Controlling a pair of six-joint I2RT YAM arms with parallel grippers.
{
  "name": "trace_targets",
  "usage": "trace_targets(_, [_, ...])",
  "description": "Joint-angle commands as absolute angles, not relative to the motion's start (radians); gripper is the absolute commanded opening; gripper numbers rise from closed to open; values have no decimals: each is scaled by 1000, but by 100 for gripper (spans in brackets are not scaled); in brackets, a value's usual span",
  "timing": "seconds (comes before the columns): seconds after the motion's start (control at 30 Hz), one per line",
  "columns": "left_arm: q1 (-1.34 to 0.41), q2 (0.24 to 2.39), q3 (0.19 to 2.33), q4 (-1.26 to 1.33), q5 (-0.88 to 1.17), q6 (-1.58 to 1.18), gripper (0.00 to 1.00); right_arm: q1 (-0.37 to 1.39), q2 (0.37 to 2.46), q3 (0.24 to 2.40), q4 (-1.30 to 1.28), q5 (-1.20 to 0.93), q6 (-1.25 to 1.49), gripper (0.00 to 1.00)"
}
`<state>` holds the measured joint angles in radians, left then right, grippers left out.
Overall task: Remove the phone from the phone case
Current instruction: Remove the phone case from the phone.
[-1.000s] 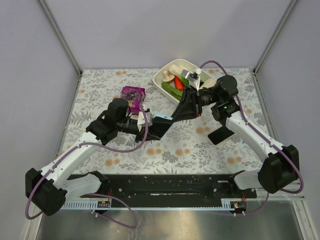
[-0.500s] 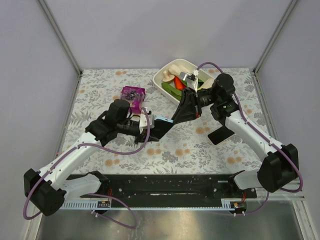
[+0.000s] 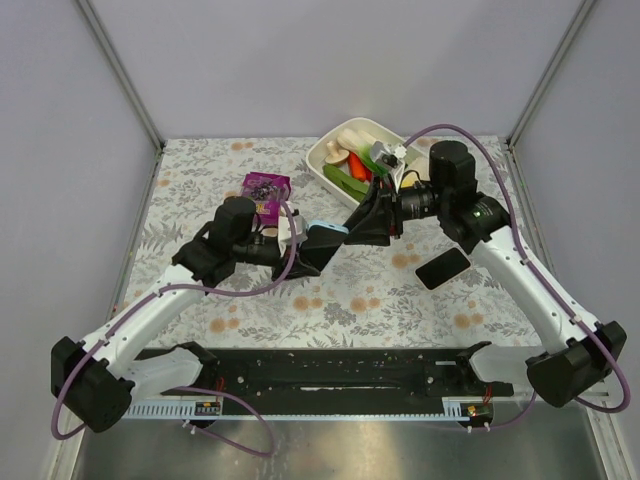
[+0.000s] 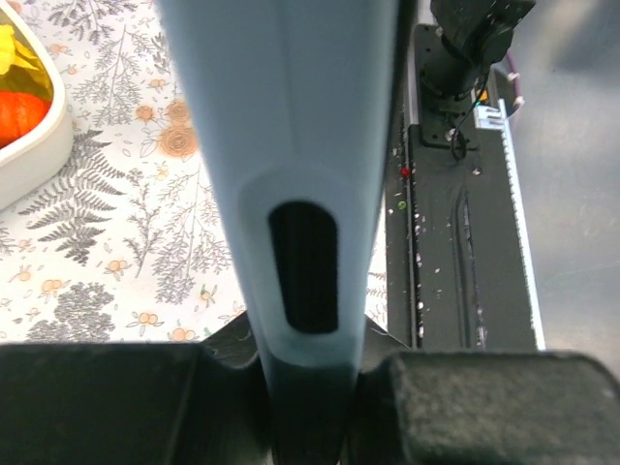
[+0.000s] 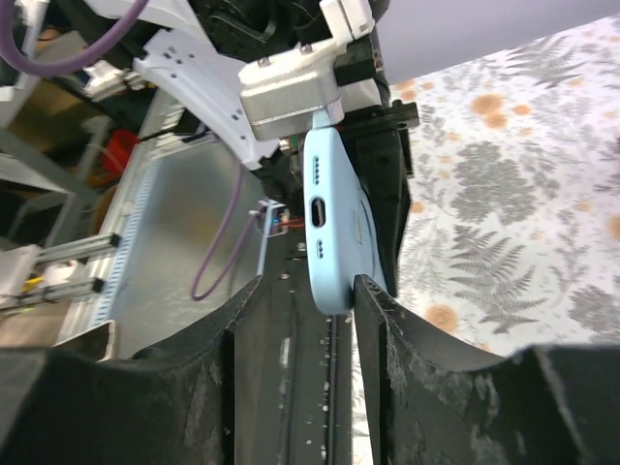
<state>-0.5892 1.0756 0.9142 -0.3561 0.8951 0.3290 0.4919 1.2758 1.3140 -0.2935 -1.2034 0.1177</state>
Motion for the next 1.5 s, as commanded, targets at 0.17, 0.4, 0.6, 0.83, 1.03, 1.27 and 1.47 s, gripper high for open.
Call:
trace_targets(0.17, [-557, 1057, 877, -81, 1072, 118, 0, 500, 1227, 1333, -380, -1100, -23, 44])
trace_targets(0.4, [-557, 1063, 867, -78, 1114, 118, 0, 499, 1250, 1359, -354, -1086, -6, 46])
trace_targets(0.6, [-558, 1058, 854, -78, 1124, 121, 0, 499, 1266, 1388, -348, -1094, 34, 50])
trace_targets(0.83, [-558, 1065, 850, -80, 1115, 124, 0, 502, 1272, 1399, -333, -1112, 66, 56])
trace_targets(1.03, [-560, 1066, 859, -78, 1118, 121, 0, 503, 1279, 1367, -290, -1127, 98, 53])
trace_targets(1.27, [-565, 1072, 862, -78, 1117, 126, 0, 505, 1296, 1344, -212, -1170, 164, 32])
trace_targets(1.47, [-577, 1072, 883, -89, 1105, 147, 0, 505, 1316, 1309, -108, -1230, 259, 8])
